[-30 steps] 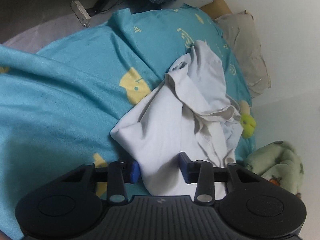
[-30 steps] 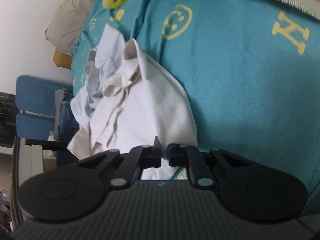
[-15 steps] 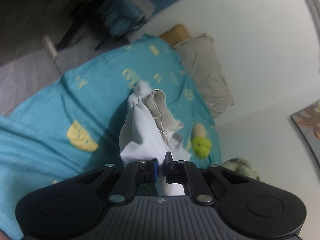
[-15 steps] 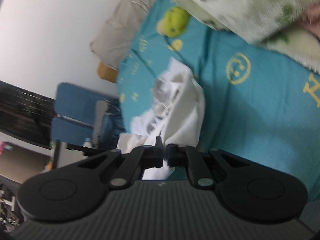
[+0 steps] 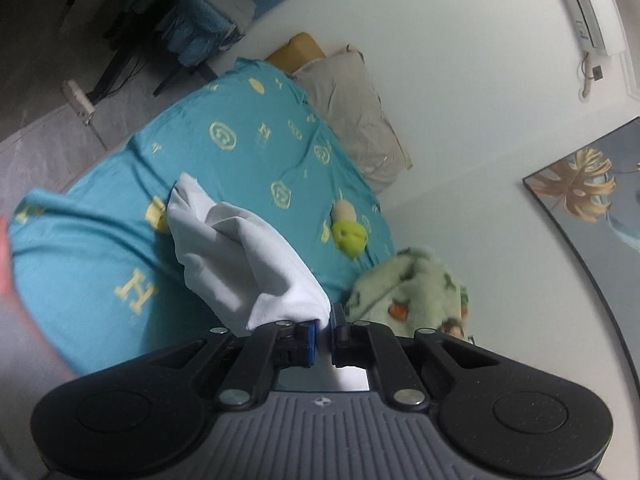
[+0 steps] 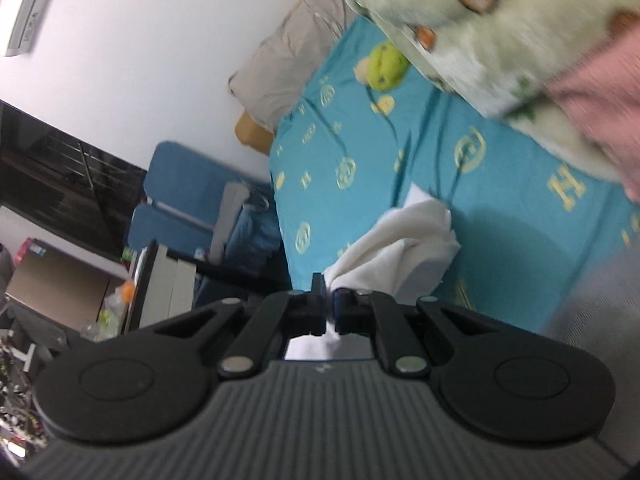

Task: Fold clothes

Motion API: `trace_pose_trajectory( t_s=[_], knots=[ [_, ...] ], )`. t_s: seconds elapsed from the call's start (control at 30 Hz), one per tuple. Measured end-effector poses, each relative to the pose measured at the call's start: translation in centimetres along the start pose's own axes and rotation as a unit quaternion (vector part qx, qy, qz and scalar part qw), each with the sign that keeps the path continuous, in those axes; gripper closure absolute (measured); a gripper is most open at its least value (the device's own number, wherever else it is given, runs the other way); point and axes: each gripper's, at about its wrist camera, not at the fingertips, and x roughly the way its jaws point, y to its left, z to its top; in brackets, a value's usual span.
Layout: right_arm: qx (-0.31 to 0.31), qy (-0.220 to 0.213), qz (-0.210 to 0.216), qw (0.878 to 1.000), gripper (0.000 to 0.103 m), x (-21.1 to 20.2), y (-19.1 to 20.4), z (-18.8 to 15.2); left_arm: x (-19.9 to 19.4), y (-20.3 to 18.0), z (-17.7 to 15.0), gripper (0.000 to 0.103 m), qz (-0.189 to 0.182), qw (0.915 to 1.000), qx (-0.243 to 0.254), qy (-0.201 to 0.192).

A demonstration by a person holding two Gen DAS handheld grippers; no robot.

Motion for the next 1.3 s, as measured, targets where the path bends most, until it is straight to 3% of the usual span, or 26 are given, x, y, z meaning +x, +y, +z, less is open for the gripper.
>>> trace_pose_trajectory(
  t_s=[0.13,0.3,0.6,0.93,1.07,1.3],
  knots=[
    [0.014,0.018,0.004,1.000,0.096,-0.5,-1.0,-0.6,-0.8,1.0,-0.7,0.096,0.010,0.9998,-0.019,0.002],
    [0.041,0.018,-0.005,0.999,0.096,1.5,-1.4,0.1,1.3,0.8,0.6,0.096,0.025,0.9990,-0.037,0.001],
    [0.076,0.032,-0.037,0.996,0.096,10.9,-2.7,3.7,11.6,1.6,5.7,0.095,0.084,0.9964,-0.012,0.007],
    [0.072,0.075,-0.093,0.990,0.095,23.0,-7.5,6.5,24.6,7.2,8.7,0.094,0.127,0.9903,0.047,0.031],
    [0.036,0.080,-0.113,0.990,0.095,25.1,-7.6,6.3,27.0,7.9,9.0,0.094,0.138,0.9863,0.081,0.039],
    [0.033,0.098,-0.119,0.987,0.094,27.1,-8.6,6.4,28.9,9.4,9.7,0.094,0.146,0.9858,0.065,0.050]
  ],
)
